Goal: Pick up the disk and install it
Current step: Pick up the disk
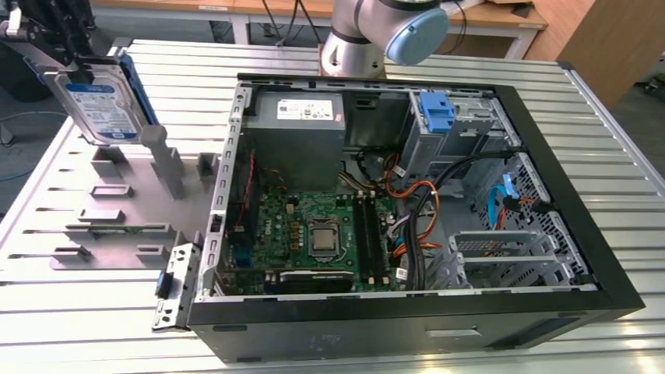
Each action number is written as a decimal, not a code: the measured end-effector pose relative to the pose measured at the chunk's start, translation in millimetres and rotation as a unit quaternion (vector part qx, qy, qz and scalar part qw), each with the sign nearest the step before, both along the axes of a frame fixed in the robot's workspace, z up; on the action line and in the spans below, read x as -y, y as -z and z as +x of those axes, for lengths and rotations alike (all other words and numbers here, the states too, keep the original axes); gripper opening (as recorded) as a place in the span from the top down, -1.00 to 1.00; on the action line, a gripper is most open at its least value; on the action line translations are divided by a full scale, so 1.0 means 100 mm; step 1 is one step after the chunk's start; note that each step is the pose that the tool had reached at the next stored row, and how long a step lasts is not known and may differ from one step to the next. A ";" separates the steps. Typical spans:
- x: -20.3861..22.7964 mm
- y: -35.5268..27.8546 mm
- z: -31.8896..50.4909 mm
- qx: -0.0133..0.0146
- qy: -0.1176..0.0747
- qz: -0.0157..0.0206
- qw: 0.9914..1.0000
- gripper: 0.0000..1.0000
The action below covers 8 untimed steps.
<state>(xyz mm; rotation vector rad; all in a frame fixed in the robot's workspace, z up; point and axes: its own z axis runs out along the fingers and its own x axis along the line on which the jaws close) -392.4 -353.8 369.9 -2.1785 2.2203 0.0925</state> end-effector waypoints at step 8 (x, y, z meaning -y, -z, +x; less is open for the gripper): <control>0.000 -0.125 0.000 0.000 0.000 0.000 1.000 0.30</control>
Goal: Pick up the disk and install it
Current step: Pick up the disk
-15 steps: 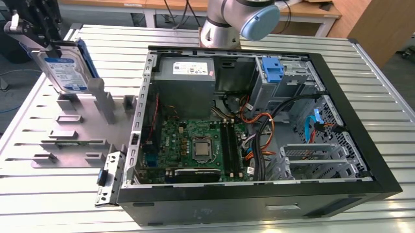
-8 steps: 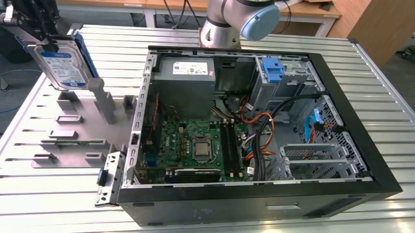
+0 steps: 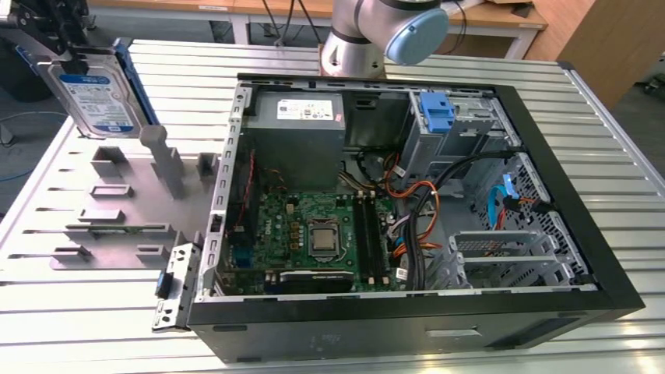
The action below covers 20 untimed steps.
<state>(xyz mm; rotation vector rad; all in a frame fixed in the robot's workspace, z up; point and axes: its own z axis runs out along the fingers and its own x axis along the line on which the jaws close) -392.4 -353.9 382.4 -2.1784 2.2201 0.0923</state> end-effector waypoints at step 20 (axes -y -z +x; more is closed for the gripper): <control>0.000 -0.122 0.000 0.000 0.000 0.000 1.000 0.30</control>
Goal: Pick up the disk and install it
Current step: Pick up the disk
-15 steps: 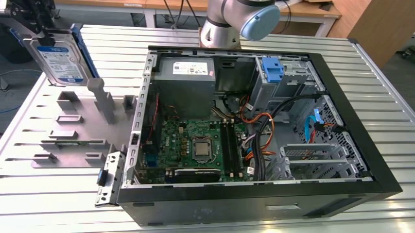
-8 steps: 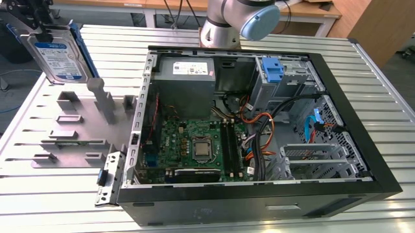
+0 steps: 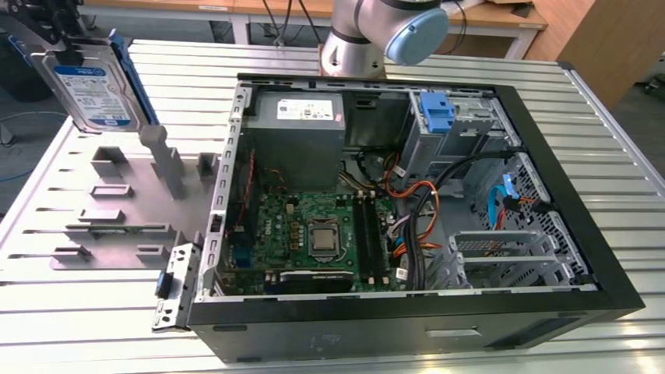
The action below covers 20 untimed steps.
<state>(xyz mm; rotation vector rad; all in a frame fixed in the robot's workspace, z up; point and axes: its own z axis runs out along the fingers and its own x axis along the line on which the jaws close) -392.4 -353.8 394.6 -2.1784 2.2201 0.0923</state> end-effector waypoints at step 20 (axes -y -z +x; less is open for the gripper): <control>-0.005 -0.193 0.000 0.000 0.000 0.000 1.000 0.30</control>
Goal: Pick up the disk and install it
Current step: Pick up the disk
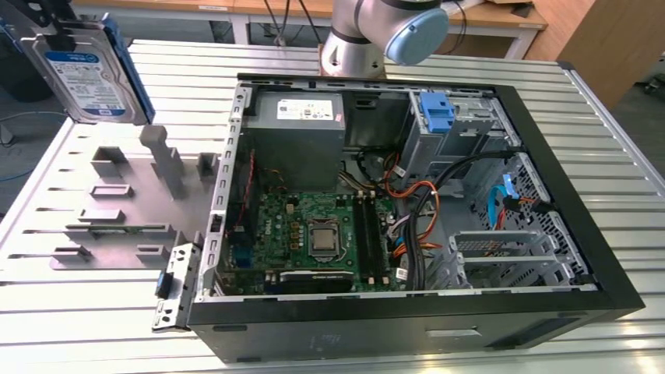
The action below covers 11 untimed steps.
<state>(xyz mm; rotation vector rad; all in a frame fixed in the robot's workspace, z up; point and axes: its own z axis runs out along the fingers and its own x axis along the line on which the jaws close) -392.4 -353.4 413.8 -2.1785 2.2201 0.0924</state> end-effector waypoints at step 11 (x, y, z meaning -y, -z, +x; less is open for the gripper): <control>-0.004 -0.085 0.000 0.000 0.000 0.000 1.000 0.30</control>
